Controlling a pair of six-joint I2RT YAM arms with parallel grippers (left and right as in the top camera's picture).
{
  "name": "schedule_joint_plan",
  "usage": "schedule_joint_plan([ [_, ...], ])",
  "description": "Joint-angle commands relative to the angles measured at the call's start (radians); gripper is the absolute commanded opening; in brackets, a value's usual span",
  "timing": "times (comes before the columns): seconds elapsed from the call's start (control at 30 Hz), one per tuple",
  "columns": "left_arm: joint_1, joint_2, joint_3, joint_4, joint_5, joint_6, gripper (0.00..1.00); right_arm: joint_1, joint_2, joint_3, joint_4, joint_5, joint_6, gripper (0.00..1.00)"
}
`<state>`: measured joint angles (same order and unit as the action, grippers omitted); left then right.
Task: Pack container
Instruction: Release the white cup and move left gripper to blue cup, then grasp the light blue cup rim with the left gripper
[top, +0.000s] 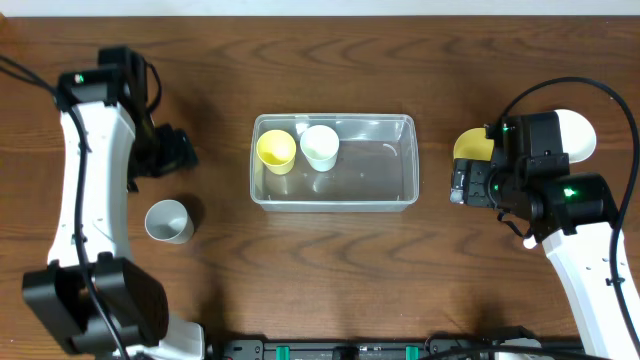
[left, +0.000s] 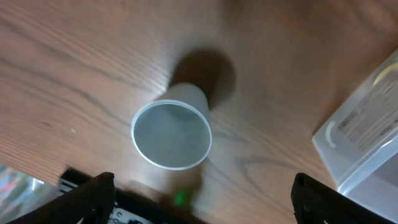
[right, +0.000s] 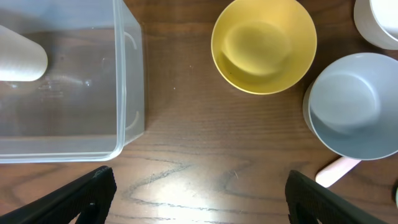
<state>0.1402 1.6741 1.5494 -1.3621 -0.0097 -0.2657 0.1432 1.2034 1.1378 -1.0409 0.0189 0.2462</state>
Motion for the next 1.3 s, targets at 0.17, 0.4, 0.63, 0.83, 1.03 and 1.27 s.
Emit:
schedule_joint_plan([
  [0.17,0.000,-0.071,-0.281,0.159,0.055,-0.001,0.90,-0.006,0.001,0.008,0.000,0.007,0.000,0.89],
  [0.4,0.000,-0.071,-0.370,0.255,0.055,0.003,0.90,-0.006,0.001,0.009,0.000,0.007,0.000,0.88],
  [0.63,0.001,-0.071,-0.451,0.364,0.054,0.006,0.90,-0.005,0.001,0.009,-0.001,0.006,0.001,0.88],
  [0.83,0.001,-0.068,-0.503,0.430,0.054,0.006,0.90,-0.006,0.001,0.009,-0.020,0.007,0.000,0.89],
  [1.03,0.001,-0.068,-0.503,0.446,0.051,0.010,0.79,-0.006,0.001,0.008,-0.021,0.007,0.000,0.89],
  [1.27,0.001,-0.068,-0.503,0.448,0.051,0.010,0.56,-0.006,0.001,0.009,-0.022,0.007,0.000,0.89],
])
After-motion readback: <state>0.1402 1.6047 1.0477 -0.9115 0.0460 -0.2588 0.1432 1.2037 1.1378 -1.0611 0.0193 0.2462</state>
